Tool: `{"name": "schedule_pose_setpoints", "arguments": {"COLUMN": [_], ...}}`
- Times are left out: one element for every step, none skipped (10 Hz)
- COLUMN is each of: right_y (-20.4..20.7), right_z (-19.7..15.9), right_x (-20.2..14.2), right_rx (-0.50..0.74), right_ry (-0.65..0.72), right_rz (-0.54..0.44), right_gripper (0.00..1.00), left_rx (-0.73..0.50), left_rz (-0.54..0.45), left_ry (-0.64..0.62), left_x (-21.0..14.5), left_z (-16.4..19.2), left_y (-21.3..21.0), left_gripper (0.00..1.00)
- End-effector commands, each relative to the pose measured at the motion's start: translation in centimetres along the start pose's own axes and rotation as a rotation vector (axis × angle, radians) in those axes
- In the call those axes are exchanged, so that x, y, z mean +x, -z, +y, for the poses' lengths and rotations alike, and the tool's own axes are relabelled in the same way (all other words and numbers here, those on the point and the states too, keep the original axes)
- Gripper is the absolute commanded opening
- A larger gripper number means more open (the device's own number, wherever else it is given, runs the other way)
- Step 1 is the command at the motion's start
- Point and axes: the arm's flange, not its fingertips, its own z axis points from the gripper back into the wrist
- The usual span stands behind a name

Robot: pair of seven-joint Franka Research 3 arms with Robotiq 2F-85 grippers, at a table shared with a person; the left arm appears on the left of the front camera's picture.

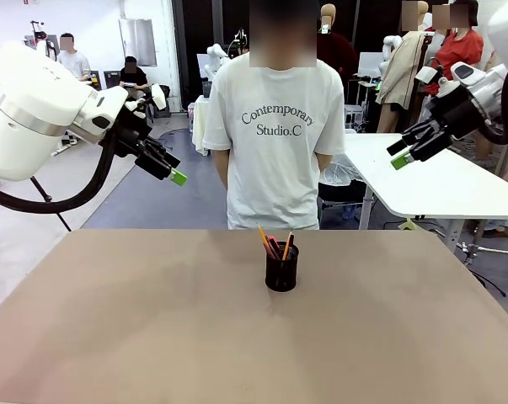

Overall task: Place the pens into the pen holder.
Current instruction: Pick up a writing instrument from the table and place it into the Pen holder.

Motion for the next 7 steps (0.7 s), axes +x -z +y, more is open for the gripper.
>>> {"name": "schedule_pose_setpoints", "arguments": {"right_y": [-0.08, -0.08, -0.08, -0.08, -0.08, -0.08, -0.08], "right_z": [0.56, 0.56, 0.56, 0.56, 0.56, 0.56, 0.56], "right_x": [0.04, 0.04, 0.04, 0.04, 0.04, 0.04, 0.04], "right_rx": [-0.004, -0.004, -0.004, -0.004, -0.004, -0.004, -0.004], "right_ry": [-0.001, -0.001, -0.001, -0.001, -0.001, -0.001, -0.001], "right_rz": [-0.001, -0.001, -0.001, -0.001, -0.001, -0.001, -0.001], "right_gripper": [1.00, 1.00, 1.00, 1.00, 1.00, 1.00, 1.00], "left_rx": [0.004, 0.004, 0.004, 0.004, 0.004, 0.004, 0.004], "left_rz": [-0.002, -0.002, -0.002, -0.002, -0.002, -0.002, -0.002], "left_ry": [-0.004, -0.004, -0.004, -0.004, -0.004, -0.004, -0.004], "left_x": [-0.11, -0.11, -0.11, -0.11, -0.11, -0.11, -0.11], "left_z": [0.04, 0.04, 0.04, 0.04, 0.04, 0.04, 0.04], "left_y": [-0.21, -0.21, -0.21, -0.21, -0.21, -0.21, -0.21], "left_gripper": [1.00, 1.00, 1.00, 1.00, 1.00, 1.00, 1.00]}}
